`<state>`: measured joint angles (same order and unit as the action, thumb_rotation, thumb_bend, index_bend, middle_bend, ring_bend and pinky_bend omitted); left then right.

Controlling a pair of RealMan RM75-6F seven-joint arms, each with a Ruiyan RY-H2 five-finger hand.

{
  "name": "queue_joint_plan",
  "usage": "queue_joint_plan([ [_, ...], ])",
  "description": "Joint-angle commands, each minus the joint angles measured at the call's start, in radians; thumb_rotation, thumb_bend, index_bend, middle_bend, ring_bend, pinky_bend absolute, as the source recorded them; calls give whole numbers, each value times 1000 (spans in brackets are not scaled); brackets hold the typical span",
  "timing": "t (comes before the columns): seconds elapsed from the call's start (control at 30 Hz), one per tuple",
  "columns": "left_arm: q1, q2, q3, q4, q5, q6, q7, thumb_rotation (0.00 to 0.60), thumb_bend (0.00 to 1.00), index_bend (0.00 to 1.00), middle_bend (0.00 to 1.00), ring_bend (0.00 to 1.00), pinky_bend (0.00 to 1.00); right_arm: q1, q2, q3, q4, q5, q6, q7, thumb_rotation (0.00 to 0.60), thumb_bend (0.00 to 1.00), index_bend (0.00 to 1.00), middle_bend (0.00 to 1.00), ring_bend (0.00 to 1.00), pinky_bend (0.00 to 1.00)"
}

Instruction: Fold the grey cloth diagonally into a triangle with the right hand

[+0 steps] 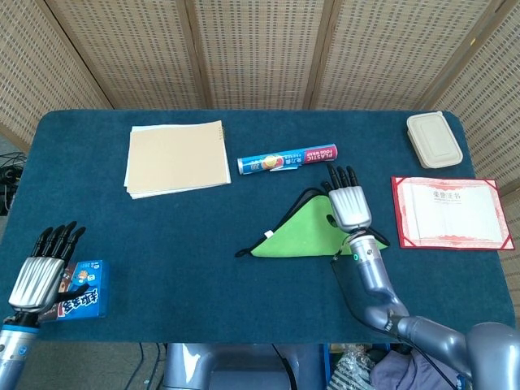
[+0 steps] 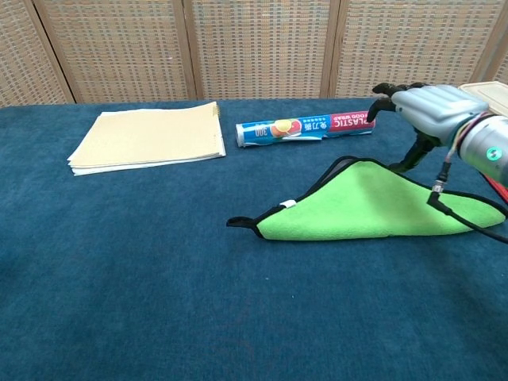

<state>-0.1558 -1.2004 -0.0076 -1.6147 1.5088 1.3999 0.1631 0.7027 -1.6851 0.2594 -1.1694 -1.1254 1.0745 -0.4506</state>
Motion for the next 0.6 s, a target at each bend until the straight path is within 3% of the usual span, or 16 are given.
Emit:
queue_joint_plan([
  [0.03, 1, 5, 2, -5, 3, 1, -5, 600, 119, 0, 0, 0, 0, -112, 138, -72, -200, -47, 104, -16, 600, 204, 184, 0, 0, 0],
  [0.27, 8, 23, 7, -25, 25, 23, -27, 600, 119, 0, 0, 0, 0, -270, 272, -177, -385, -164, 296, 35, 600, 197, 180, 0, 0, 0],
  [0.6, 21, 39, 11, -36, 41, 48, -38, 600, 119, 0, 0, 0, 0, -454, 369, -303, -433, -308, 498, 129, 600, 182, 144, 0, 0, 0],
])
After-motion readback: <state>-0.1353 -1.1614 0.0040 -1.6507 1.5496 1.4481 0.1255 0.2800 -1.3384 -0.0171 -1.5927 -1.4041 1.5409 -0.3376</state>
